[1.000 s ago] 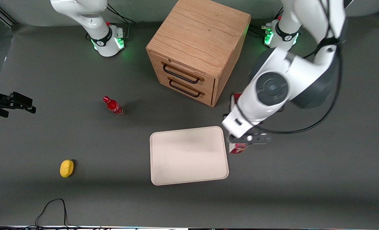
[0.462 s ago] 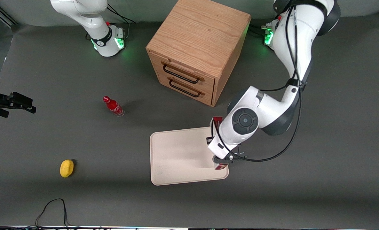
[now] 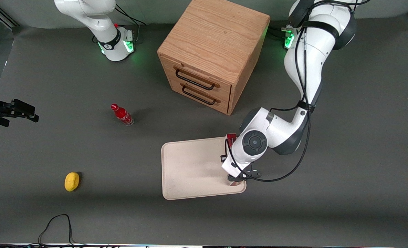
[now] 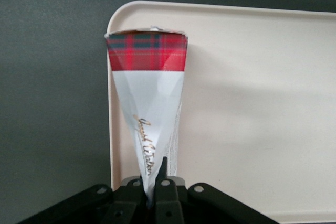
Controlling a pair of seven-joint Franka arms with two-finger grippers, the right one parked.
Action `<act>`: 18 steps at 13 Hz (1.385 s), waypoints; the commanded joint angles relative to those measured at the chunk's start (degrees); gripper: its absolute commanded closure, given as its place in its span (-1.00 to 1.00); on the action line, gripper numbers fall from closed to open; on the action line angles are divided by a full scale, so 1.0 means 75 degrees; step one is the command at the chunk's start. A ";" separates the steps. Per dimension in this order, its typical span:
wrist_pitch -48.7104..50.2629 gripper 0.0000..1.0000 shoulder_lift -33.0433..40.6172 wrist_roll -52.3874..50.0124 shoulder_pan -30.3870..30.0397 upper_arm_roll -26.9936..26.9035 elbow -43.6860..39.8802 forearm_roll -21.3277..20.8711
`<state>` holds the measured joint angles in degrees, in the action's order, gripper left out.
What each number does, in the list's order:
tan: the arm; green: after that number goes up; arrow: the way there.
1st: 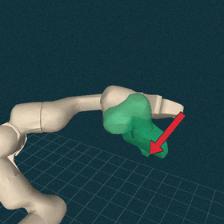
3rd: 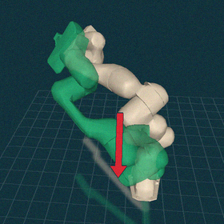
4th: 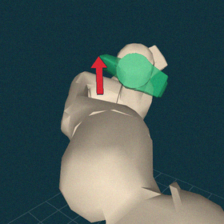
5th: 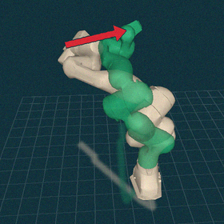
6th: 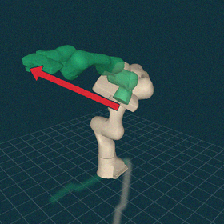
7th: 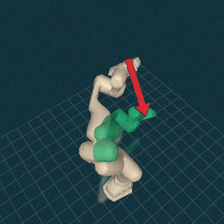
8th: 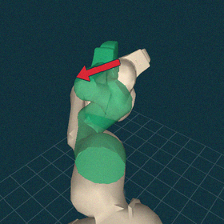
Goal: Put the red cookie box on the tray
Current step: 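Set the box down on the tray and open the left gripper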
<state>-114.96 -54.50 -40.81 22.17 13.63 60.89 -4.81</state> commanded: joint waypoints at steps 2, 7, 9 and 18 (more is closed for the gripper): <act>0.0070 1.00 -0.0081 -0.0336 0.0126 -0.0083 -0.0291 -0.0108; 0.0070 -0.72 -0.0081 -0.0336 0.0115 -0.0083 -0.0291 -0.0120; 0.0081 -1.00 -0.0058 -0.0325 0.0115 -0.0083 -0.0291 -0.0144; 0.1136 -1.00 0.2255 -0.0009 -0.0494 -0.0048 0.1343 -0.0308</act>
<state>-107.89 -48.42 -41.56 20.15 13.30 60.30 -6.43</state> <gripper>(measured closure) 0.000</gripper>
